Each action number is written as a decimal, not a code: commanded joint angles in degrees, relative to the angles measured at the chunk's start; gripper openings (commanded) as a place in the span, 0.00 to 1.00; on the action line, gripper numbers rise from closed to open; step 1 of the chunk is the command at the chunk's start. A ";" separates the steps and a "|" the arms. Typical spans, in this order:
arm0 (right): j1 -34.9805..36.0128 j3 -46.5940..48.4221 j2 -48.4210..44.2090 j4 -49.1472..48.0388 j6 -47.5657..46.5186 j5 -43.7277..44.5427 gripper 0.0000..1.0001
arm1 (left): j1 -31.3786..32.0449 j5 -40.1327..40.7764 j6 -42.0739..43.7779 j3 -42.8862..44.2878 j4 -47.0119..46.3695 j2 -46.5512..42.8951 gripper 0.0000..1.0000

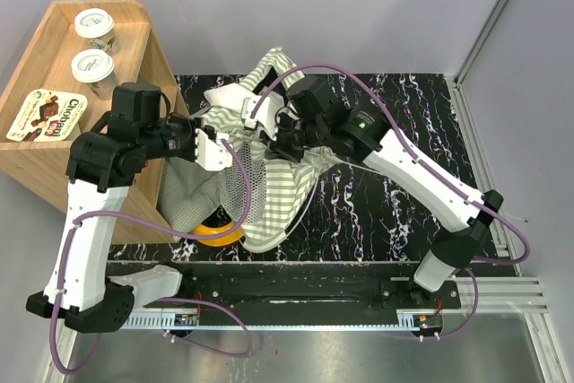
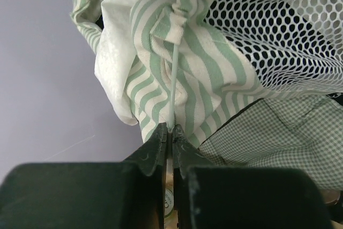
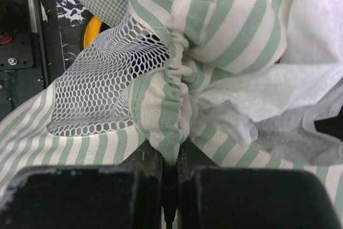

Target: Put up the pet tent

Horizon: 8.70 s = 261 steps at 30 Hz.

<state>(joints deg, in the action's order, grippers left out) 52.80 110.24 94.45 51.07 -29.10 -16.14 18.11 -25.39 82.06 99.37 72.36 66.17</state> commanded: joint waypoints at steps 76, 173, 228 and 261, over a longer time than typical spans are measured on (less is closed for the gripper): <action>-23.17 -30.69 -22.48 -10.99 -11.33 9.55 0.69 | -2.20 -5.55 -16.23 -20.98 -18.04 -5.00 0.00; -19.13 -22.61 -15.79 -89.71 30.09 47.35 0.00 | 6.15 -1.77 -54.47 -7.70 -30.43 -5.35 0.82; -19.31 -22.35 -18.61 -83.70 49.41 24.06 0.00 | 10.19 -22.42 -54.98 -36.53 -45.99 -1.21 0.00; -18.61 -53.73 -17.66 -58.19 47.47 -5.63 0.80 | 4.13 -7.66 -75.20 -23.88 -47.13 0.28 0.00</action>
<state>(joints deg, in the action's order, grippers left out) 32.67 55.35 71.46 -12.71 20.80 -8.97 21.82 -27.29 9.30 72.16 36.25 67.88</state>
